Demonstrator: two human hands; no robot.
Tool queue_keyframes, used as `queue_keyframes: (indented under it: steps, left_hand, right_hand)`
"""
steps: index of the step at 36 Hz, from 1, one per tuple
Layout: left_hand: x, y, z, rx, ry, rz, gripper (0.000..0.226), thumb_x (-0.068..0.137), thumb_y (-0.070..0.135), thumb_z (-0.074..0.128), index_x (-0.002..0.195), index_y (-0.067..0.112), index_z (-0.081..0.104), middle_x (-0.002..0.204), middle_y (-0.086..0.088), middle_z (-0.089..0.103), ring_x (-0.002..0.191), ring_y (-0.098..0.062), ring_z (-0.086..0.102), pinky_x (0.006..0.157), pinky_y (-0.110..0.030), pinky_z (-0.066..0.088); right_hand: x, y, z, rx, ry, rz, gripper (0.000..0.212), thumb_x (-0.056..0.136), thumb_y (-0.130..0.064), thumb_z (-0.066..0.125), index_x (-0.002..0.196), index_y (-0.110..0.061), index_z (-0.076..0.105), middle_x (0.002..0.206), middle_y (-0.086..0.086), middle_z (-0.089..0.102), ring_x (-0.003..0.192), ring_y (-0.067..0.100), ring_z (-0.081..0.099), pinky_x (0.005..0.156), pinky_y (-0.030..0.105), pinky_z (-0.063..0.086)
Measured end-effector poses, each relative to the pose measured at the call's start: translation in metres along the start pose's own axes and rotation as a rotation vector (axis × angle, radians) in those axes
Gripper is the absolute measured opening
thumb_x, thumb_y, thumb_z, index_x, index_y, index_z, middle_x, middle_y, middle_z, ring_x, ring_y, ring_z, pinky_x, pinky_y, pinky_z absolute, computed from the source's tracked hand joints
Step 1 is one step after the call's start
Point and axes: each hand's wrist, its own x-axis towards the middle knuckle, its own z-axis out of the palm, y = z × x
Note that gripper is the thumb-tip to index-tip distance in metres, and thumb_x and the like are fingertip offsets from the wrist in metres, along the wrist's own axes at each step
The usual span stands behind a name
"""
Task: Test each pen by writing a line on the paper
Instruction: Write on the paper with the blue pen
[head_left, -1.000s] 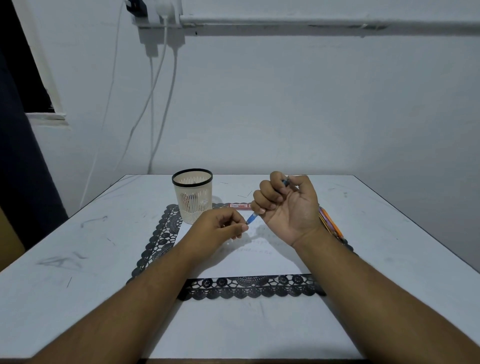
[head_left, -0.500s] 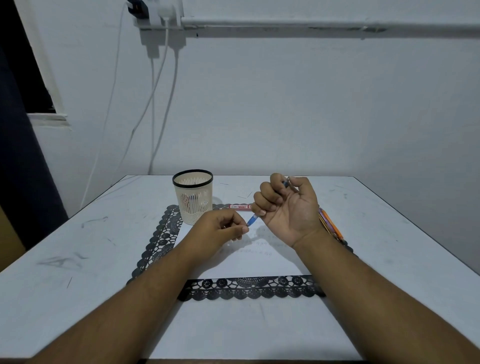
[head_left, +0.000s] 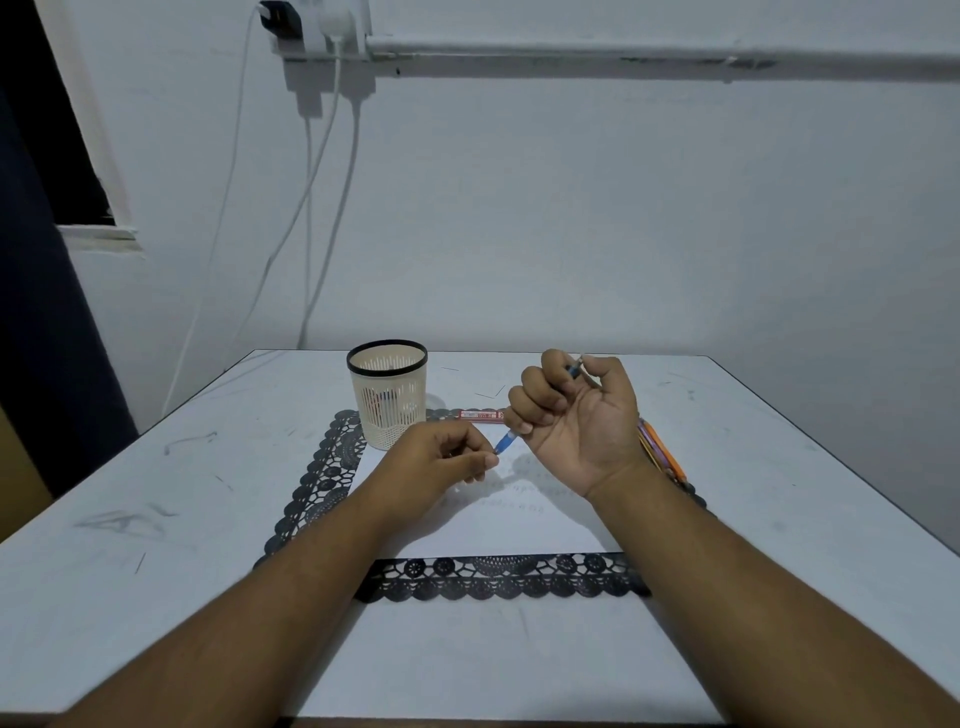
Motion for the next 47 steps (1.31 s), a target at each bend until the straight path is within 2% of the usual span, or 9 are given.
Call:
queue_keyframes:
  steps: [12,23,28,38,42,47]
  left_hand:
    - [0.0016,-0.0002,-0.0020,0.041,0.002,0.005,0.010,0.091,0.010,0.075,0.081,0.009,0.074,0.071,-0.001,0.067,0.070,-0.013,0.059,0.071,-0.030,0.045]
    - [0.0007,-0.0026,-0.0022,-0.006,-0.009,-0.008,0.010,0.091,0.012,0.075,0.081,0.013,0.074,0.073,-0.003,0.066,0.073,-0.016,0.058,0.075,-0.036,0.044]
    - [0.0020,-0.0012,-0.0029,0.016,-0.013,0.015,0.007,0.092,0.009,0.075,0.085,0.007,0.074,0.074,-0.003,0.068,0.073,-0.015,0.059,0.074,-0.031,0.047]
    - [0.0047,0.0003,-0.0073,0.170,0.020,0.077,0.011,0.091,0.011,0.076,0.095,0.020,0.079,0.086,0.002,0.074,0.069,-0.006,0.059,0.068,-0.020,0.049]
    - [0.0043,0.0005,-0.0081,0.233,0.018,0.104,0.012,0.091,0.012,0.077,0.089,0.024,0.078,0.085,0.004,0.075,0.072,-0.010,0.062,0.070,-0.025,0.051]
    - [0.0044,0.0018,-0.0078,0.265,0.022,0.118,0.015,0.090,0.012,0.077,0.086,0.026,0.077,0.083,0.009,0.074,0.071,-0.005,0.062,0.069,-0.019,0.049]
  right_hand:
    - [0.0000,-0.0004,0.0006,-0.008,-0.005,0.002,0.029,0.088,-0.035,0.039,0.064,-0.019,0.038,0.063,0.000,0.021,0.059,0.017,0.018,0.061,0.036,0.017]
    - [-0.0007,-0.0006,0.0007,-0.004,0.005,-0.001,0.029,0.088,-0.036,0.041,0.064,-0.019,0.037,0.063,-0.001,0.021,0.059,0.016,0.019,0.060,0.034,0.022]
    - [-0.0004,-0.0003,0.0008,0.027,0.026,-0.007,0.032,0.087,-0.041,0.044,0.066,-0.018,0.037,0.064,-0.001,0.021,0.060,0.017,0.018,0.059,0.033,0.024]
    - [0.0002,-0.0049,-0.0011,0.061,0.077,-0.034,0.030,0.085,-0.040,0.043,0.065,-0.019,0.036,0.064,-0.001,0.021,0.059,0.017,0.018,0.059,0.032,0.025]
    - [0.0001,-0.0051,-0.0025,0.080,0.098,-0.034,0.028,0.085,-0.038,0.043,0.065,-0.019,0.035,0.061,-0.002,0.026,0.059,0.017,0.017,0.059,0.032,0.026]
    - [-0.0001,-0.0056,-0.0017,0.075,0.106,-0.036,0.027,0.085,-0.036,0.041,0.065,-0.019,0.032,0.062,-0.002,0.024,0.060,0.017,0.016,0.057,0.032,0.026]
